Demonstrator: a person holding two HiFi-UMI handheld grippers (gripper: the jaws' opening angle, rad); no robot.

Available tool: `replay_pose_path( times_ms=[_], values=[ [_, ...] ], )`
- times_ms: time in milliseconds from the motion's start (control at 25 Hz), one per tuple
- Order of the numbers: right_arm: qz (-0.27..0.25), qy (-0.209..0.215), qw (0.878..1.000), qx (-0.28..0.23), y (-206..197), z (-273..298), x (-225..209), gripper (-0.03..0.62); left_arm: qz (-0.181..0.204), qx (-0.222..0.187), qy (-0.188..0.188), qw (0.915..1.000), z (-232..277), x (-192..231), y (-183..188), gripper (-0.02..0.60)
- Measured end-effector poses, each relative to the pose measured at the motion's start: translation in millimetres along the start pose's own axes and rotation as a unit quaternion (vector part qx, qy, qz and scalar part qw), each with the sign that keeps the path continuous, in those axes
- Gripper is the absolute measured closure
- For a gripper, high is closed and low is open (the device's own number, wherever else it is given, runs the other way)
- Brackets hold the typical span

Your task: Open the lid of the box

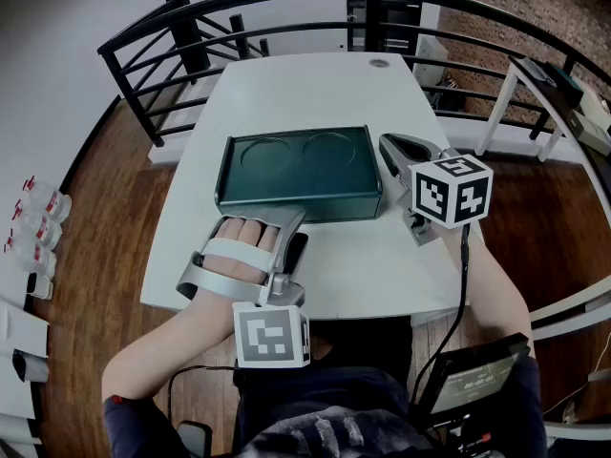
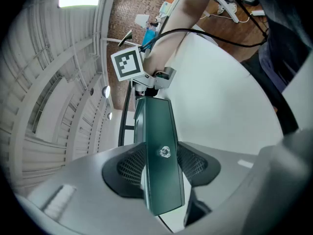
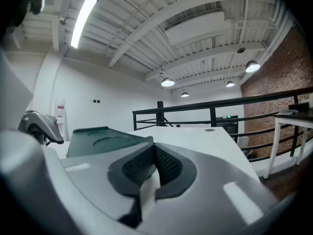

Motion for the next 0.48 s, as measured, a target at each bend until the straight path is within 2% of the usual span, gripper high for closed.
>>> replay_pose_path(
  times_ms=[200, 360, 400, 480],
  values=[
    [-0.004, 0.008, 1.000, -0.002, 4, 3, 0, 0.591, 0.025, 0.058, 0.002, 0.9980, 19, -1, -2, 0.393],
    [-0.006, 0.012, 1.000, -0.003, 4, 3, -1, 0.591, 0.029, 0.077, 0.017, 0.9965, 26, 0, -1, 0.451],
    [-0.006, 0.012, 1.000, -0.002, 3, 3, -1, 0.591, 0.029, 0.080, 0.021, 0.9962, 26, 0, -1, 0.488],
    [-0.006, 0.013, 1.000, -0.002, 3, 3, -1, 0.591, 0.027, 0.084, 0.024, 0.9958, 26, 1, 0, 0.492]
  ],
)
Point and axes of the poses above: the fingertips, and each gripper's own axes: z forward along the fingers, x to its left, y out of its top, the point moved 3 cm from there along -z, backward along the fingers, and after that the axes turned 11 degrees about -y, right-handed, at the moved point
